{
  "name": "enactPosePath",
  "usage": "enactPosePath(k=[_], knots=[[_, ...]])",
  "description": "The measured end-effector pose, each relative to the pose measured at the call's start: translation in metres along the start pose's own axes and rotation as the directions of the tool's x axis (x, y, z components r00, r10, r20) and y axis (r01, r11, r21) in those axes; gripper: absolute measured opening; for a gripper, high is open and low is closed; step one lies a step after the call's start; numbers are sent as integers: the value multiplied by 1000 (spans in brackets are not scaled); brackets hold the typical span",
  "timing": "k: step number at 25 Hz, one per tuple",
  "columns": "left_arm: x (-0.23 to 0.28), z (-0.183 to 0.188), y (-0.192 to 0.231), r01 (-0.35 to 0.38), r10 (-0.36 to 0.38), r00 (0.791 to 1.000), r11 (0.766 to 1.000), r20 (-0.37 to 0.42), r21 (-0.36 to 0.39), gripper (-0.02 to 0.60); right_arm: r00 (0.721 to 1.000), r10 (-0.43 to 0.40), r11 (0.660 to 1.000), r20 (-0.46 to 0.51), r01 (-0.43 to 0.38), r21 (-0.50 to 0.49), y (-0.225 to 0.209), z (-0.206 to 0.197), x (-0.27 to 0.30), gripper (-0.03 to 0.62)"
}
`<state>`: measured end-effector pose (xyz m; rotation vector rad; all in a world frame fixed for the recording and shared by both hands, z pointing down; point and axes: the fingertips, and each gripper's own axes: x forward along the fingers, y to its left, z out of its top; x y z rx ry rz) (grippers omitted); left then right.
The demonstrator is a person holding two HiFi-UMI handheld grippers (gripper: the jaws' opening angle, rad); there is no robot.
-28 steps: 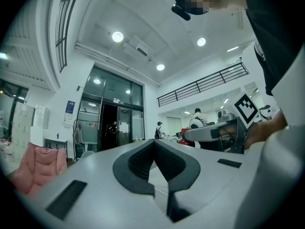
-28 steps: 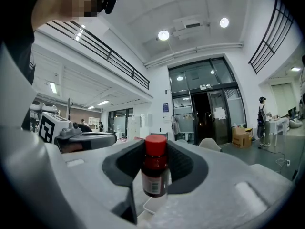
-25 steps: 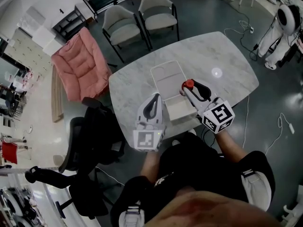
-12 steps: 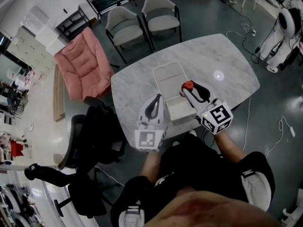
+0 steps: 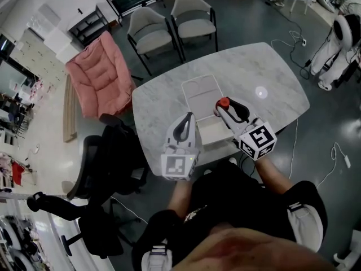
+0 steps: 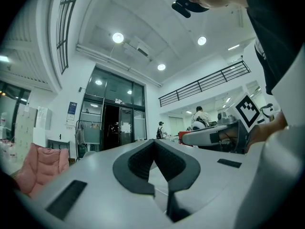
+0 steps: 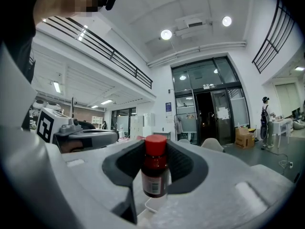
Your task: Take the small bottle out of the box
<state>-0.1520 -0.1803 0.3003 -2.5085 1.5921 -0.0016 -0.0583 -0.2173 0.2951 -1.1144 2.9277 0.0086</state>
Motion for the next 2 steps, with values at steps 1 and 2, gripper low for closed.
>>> enactPosePath(k=[1,2], knots=[[1,-4,-1,13,-13,1000,999,2,37,12,1000,2,1000,-1,-2,0,-2,0,0,130],[3,-7,-1,26,-26,1000,997,3,73,12,1000,5,1000,-2,-5,-1,-4,0,1,130]])
